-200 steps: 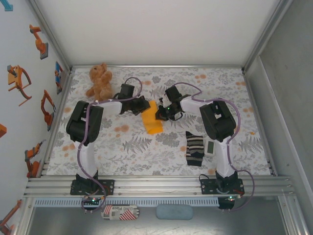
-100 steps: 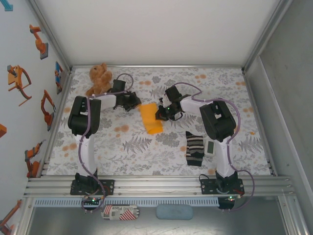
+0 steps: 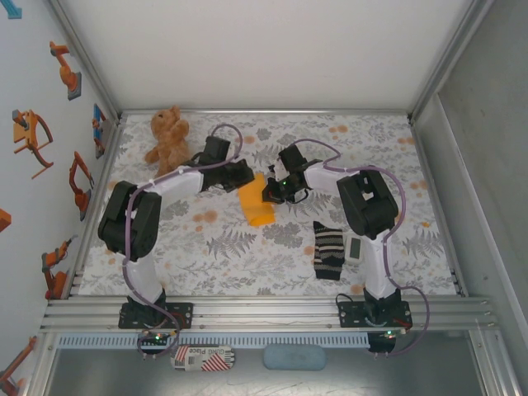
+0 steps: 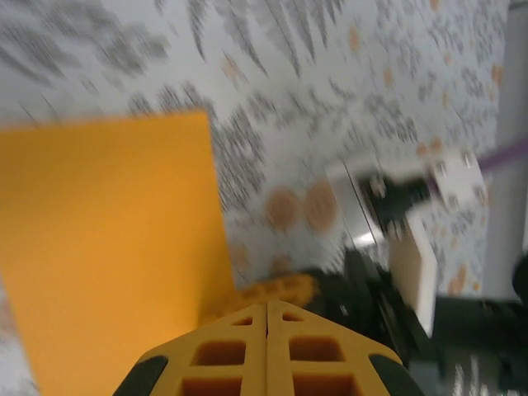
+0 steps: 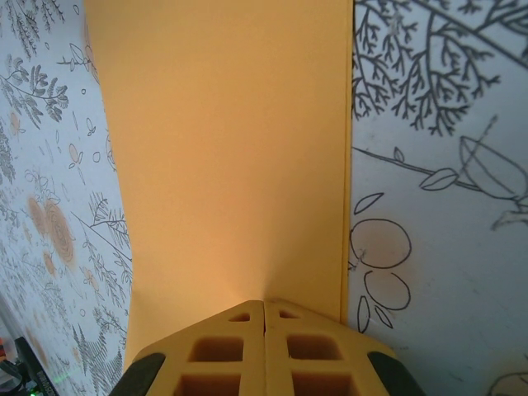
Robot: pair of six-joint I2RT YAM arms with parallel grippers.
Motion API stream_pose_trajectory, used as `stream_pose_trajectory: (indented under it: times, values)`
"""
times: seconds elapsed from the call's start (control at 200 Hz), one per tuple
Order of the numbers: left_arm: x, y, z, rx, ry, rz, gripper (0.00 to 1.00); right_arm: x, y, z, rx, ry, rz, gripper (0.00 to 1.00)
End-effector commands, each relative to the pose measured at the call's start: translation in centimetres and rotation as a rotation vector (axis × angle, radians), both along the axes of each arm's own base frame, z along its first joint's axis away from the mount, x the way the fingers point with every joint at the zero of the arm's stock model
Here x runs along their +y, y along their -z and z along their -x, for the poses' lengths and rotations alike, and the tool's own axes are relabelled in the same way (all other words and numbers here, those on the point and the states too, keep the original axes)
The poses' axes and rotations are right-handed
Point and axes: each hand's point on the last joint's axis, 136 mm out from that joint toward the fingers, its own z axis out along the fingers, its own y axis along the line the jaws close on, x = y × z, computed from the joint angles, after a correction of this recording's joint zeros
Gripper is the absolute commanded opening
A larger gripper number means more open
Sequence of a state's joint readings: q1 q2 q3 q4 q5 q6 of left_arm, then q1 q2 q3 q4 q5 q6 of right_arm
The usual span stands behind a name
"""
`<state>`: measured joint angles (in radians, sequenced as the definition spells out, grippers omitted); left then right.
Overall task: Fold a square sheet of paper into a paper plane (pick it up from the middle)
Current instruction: First fold the square sheet of paper in half at the center of the table.
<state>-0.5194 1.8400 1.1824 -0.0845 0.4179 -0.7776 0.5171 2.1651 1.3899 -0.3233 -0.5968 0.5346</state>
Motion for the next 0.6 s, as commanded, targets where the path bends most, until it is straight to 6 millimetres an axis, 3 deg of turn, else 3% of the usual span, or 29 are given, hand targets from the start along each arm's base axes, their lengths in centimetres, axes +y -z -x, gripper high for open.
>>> stream_pose_trajectory:
  times: [0.0,0.095,0.18,0.436,0.591]
  values:
    - [0.1,2.9,2.8,0.129,-0.021,0.017,0.00,-11.4,11.6,6.9,0.259,0.075,0.552,0.00]
    - [0.3,4.0,4.1,0.162,-0.019,0.015,0.00,-11.4,11.6,7.0,0.259,0.074,0.552,0.00]
    - [0.8,4.6,4.0,0.165,-0.029,0.001,0.00,-11.4,11.6,6.9,0.258,0.070,0.554,0.00]
    - [-0.1,5.8,4.0,0.213,-0.004,0.015,0.00,-11.4,11.6,6.9,0.257,0.070,0.557,0.00]
    - [1.1,7.6,5.5,0.269,0.004,-0.032,0.00,-11.4,11.5,6.8,0.255,0.070,0.559,0.00]
